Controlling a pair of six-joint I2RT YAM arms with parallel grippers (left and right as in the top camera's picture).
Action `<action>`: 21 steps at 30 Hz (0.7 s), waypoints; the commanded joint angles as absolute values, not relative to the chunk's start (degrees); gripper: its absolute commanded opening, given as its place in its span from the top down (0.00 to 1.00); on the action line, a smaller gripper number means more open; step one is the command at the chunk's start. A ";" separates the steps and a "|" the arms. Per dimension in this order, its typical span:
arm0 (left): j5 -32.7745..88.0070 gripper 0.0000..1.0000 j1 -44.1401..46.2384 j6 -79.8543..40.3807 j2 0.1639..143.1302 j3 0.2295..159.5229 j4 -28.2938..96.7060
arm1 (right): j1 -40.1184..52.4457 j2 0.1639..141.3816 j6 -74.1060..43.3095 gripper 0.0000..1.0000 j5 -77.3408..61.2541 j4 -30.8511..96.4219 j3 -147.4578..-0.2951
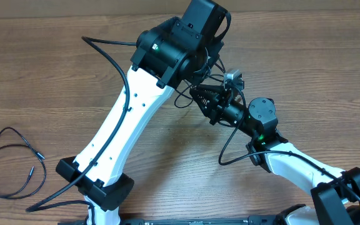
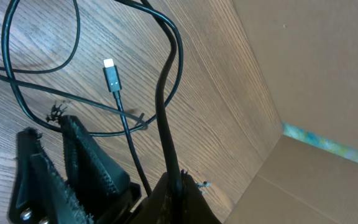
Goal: Untangle cables
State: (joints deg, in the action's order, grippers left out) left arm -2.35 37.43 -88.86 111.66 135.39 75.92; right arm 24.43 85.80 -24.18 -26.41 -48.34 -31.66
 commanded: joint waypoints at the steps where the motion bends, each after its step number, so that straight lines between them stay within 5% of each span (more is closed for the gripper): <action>1: -1.80 0.96 37.54 -90.06 112.18 136.11 76.05 | 24.69 85.95 -24.25 0.81 -25.93 -48.58 -32.32; 4: 0.05 0.96 37.58 -90.24 112.18 136.11 76.05 | 24.69 85.95 -24.25 0.79 -25.58 -48.56 -32.32; 6: -0.05 0.96 37.58 -90.50 112.18 136.11 76.05 | 24.69 85.95 -24.25 0.57 -25.52 -48.51 -32.32; 10: -3.11 0.96 37.45 -91.74 112.18 136.11 76.01 | 24.69 85.95 -24.34 0.30 -25.52 -46.35 -32.32; 21: -6.57 0.96 37.32 -98.00 112.16 136.11 76.03 | 24.69 85.95 -25.54 0.21 -18.24 -38.44 -32.32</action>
